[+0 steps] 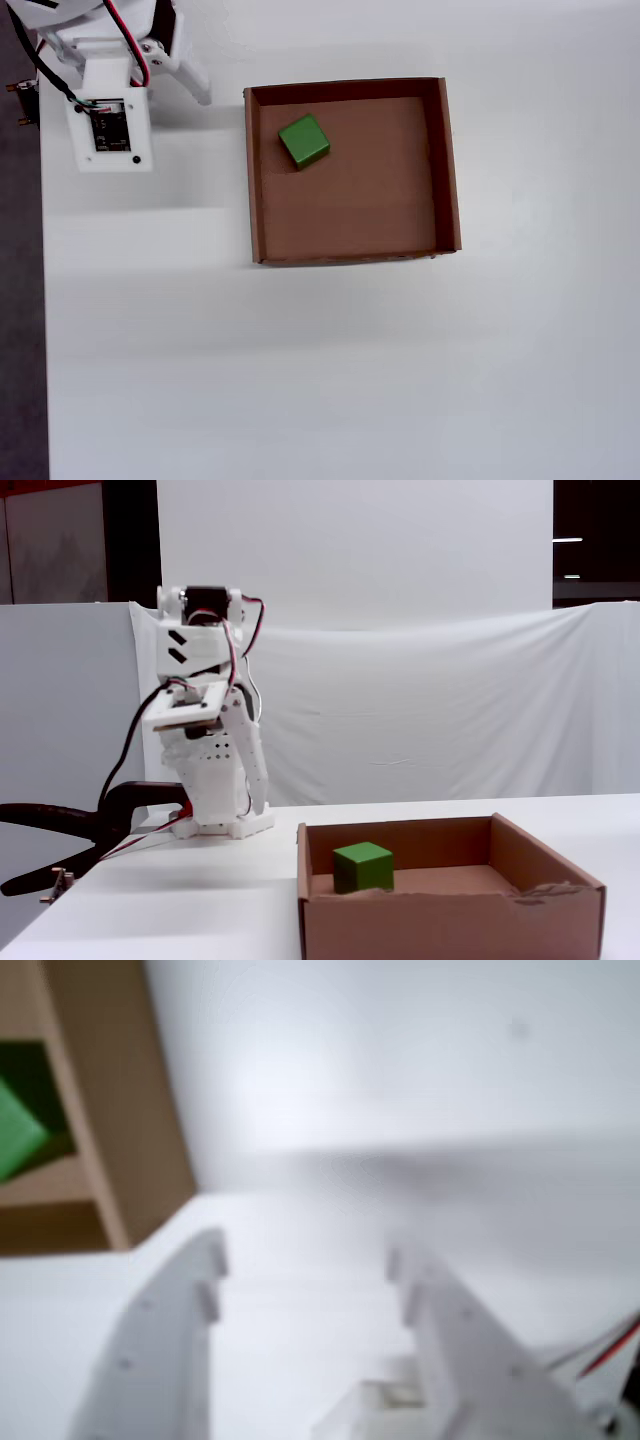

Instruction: Grasp a green cube and put it in a box.

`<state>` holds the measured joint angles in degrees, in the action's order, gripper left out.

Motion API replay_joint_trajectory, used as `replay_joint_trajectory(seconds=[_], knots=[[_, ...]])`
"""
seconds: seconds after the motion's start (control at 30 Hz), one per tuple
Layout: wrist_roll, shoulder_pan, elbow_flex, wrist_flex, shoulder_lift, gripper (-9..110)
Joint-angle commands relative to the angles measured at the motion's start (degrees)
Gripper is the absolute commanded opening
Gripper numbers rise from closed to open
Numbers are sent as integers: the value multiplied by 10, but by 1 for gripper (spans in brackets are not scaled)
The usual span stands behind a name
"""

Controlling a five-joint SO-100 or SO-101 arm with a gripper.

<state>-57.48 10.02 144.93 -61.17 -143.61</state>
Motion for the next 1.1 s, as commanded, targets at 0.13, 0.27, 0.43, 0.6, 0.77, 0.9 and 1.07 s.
replay_joint_trajectory(seconds=[0.13, 0.27, 0.43, 0.6, 0.77, 0.9, 1.07], knots=[[3, -42, 89, -33, -172, 21], [3, -63, 135, -45, -236, 21], [3, -70, 187, -61, -288, 21], [3, -76, 242, -68, -341, 21], [4, -90, 253, -87, -388, 21], [5, -91, 253, -90, -388, 21], [6, -90, 254, -91, -388, 21]])
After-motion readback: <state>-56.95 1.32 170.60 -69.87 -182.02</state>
